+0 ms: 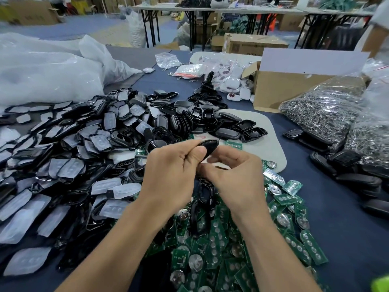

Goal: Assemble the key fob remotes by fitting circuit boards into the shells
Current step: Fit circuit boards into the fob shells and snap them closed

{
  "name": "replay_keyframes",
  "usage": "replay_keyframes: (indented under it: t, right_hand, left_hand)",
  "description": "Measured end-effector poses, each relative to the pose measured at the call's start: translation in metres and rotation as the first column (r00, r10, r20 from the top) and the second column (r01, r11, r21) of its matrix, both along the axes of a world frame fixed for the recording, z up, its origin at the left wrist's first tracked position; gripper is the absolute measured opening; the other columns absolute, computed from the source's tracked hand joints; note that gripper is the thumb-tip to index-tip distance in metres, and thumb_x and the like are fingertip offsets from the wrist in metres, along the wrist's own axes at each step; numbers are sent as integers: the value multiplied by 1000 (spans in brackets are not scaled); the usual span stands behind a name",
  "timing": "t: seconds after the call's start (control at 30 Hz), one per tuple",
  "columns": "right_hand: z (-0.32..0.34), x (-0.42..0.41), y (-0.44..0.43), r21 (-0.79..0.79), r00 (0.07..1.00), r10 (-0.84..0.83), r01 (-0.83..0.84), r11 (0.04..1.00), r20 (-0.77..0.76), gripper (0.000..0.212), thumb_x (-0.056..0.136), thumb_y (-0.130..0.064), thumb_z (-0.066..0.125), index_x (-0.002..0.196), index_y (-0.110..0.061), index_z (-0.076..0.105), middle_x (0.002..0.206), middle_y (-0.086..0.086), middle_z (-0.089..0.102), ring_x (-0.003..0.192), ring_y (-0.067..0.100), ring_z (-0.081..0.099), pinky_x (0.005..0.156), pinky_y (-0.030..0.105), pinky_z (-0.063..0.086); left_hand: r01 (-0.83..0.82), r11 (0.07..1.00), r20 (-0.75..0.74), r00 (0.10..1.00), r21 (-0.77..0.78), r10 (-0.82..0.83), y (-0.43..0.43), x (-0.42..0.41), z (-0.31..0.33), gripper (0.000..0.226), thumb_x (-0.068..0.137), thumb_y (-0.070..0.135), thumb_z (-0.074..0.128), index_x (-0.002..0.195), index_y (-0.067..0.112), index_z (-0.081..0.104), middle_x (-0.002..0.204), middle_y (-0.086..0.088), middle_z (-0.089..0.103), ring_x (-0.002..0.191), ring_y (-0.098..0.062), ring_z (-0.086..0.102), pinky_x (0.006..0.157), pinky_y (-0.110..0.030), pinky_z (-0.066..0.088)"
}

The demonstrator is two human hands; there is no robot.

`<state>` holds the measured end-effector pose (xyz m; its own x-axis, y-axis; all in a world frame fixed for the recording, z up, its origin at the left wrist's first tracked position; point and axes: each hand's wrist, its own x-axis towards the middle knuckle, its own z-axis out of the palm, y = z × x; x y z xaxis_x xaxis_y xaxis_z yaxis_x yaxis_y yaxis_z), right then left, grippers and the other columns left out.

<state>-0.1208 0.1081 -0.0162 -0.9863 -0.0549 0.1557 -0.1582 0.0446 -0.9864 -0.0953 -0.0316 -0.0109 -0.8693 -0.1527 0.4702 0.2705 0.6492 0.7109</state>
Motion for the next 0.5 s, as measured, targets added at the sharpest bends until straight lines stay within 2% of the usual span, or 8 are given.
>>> replay_keyframes:
  t: [0.07, 0.1, 0.17, 0.23, 0.33, 0.4, 0.5]
  right_hand:
    - [1, -4, 4, -108, 1000, -23, 23, 994, 4, 33, 68, -13, 80, 96, -29, 83, 90, -7, 81, 88, 12, 76, 75, 27, 62]
    - [3, -6, 6, -141, 1000, 22, -23, 990, -8, 31, 69, -13, 78, 96, -28, 84, 91, -5, 81, 90, 11, 76, 76, 24, 60]
    - [5, -7, 10, -151, 988, 142, -149, 977, -60, 27, 73, -7, 76, 91, -25, 85, 90, 1, 81, 89, 18, 77, 78, 25, 59]
    - [5, -7, 12, -206, 979, 193, -201, 958, -60, 27, 75, 1, 76, 87, -22, 85, 90, 7, 81, 90, 23, 78, 79, 27, 59]
    - [3, -9, 14, -258, 977, 213, -205, 944, 1, 30, 78, 13, 76, 84, -15, 85, 89, 13, 81, 88, 26, 78, 78, 30, 59]
    - [1, -9, 15, -265, 978, 206, -193, 945, 21, 29, 78, 15, 75, 83, -12, 84, 88, 15, 80, 85, 27, 78, 76, 29, 60]
    - [2, -9, 13, -297, 976, 213, -194, 935, 33, 24, 74, 12, 77, 83, -9, 84, 87, 17, 80, 84, 26, 77, 76, 29, 59]
  left_hand:
    - [-26, 997, -28, 999, -80, 24, -3, 2, -1, 28, 105, 37, 57, 122, 31, 78, 80, 19, 75, 79, -2, 65, 65, -12, 45]
    - [-29, 994, -41, 999, -108, 25, -4, 4, -2, 30, 105, 38, 57, 124, 27, 78, 83, 18, 76, 80, -1, 64, 66, -8, 44]
    - [-13, 988, -73, 997, -152, 2, -4, 7, -4, 34, 105, 38, 56, 123, 20, 78, 82, 11, 78, 81, -3, 63, 66, -8, 44]
    - [33, 984, -82, 995, -176, -49, -4, 7, -4, 34, 103, 37, 56, 122, 19, 78, 81, 9, 78, 77, -8, 66, 65, -15, 48]
    - [49, 975, -99, 993, -217, -72, -6, 8, -5, 36, 104, 40, 54, 119, 20, 79, 82, 7, 79, 67, -10, 68, 62, -34, 54]
    - [50, 974, -85, 994, -220, -70, -6, 9, -7, 40, 103, 43, 49, 117, 21, 80, 77, 7, 78, 62, -10, 67, 57, -37, 54]
    - [39, 984, -32, 998, -176, -45, -4, 8, -7, 37, 99, 49, 50, 118, 34, 78, 86, 13, 80, 75, -7, 72, 69, -36, 57]
